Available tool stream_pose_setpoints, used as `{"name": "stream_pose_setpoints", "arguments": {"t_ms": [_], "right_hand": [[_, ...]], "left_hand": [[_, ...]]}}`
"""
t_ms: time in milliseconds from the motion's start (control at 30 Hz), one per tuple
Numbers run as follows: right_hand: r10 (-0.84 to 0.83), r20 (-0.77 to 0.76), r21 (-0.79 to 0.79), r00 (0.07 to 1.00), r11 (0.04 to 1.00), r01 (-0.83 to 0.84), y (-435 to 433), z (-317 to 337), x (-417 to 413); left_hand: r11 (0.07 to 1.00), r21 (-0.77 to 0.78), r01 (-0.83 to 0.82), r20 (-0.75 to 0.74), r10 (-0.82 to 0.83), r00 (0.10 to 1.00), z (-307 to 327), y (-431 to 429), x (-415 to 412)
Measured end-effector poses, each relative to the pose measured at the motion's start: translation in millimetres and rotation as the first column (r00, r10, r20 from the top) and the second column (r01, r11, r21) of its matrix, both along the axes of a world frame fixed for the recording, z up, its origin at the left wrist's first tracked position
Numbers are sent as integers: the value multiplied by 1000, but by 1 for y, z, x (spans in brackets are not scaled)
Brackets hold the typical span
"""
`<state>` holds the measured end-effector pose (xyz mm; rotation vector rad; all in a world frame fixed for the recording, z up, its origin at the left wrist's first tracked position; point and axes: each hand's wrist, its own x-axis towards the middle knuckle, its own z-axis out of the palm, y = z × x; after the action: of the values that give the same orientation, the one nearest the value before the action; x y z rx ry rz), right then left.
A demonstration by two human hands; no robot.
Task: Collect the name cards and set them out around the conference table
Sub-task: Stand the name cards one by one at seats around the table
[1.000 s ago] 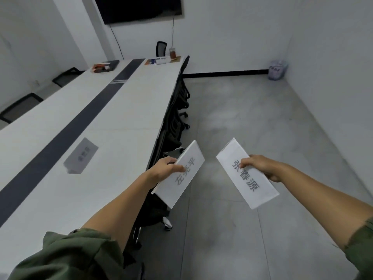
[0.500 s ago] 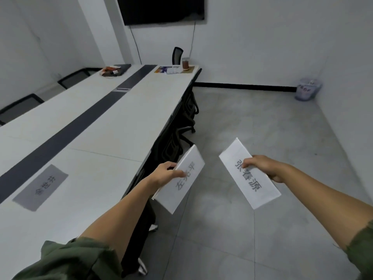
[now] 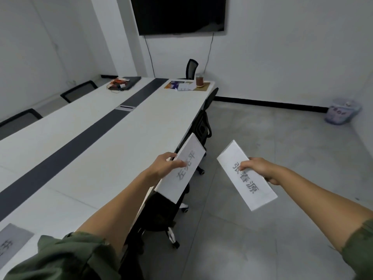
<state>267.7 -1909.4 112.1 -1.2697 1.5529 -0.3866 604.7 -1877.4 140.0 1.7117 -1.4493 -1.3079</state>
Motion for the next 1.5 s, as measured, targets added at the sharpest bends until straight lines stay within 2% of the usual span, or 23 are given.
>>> {"name": "stream_pose_setpoints", "arguments": {"t_ms": [267, 600, 733, 1033, 1367, 1500], "right_hand": [[74, 15, -21, 997, 997, -73, -173, 6, -1], [289, 45, 64, 956, 955, -291, -416, -16, 19], [423, 53, 79, 905, 901, -426, -500, -8, 74], [640, 82, 111, 764, 756, -645, -596, -43, 214], [772, -85, 172, 630, 634, -754, -696, -70, 341], [829, -158, 214, 536, 559, -801, -729, -90, 393]], "left_hand": [[995, 36, -92, 22, 91, 996, -4, -159, 9], [933, 109, -343, 14, 344, 939, -42, -326, 8], [861, 136, -490, 11, 493, 870, -53, -355, 32], [690, 238, -684, 83, 687, 722, -90, -373, 119], [547, 338, -765, 126, 780, 613, -131, -423, 188], [502, 357, -788, 173, 793, 584, -146, -443, 207]]}}
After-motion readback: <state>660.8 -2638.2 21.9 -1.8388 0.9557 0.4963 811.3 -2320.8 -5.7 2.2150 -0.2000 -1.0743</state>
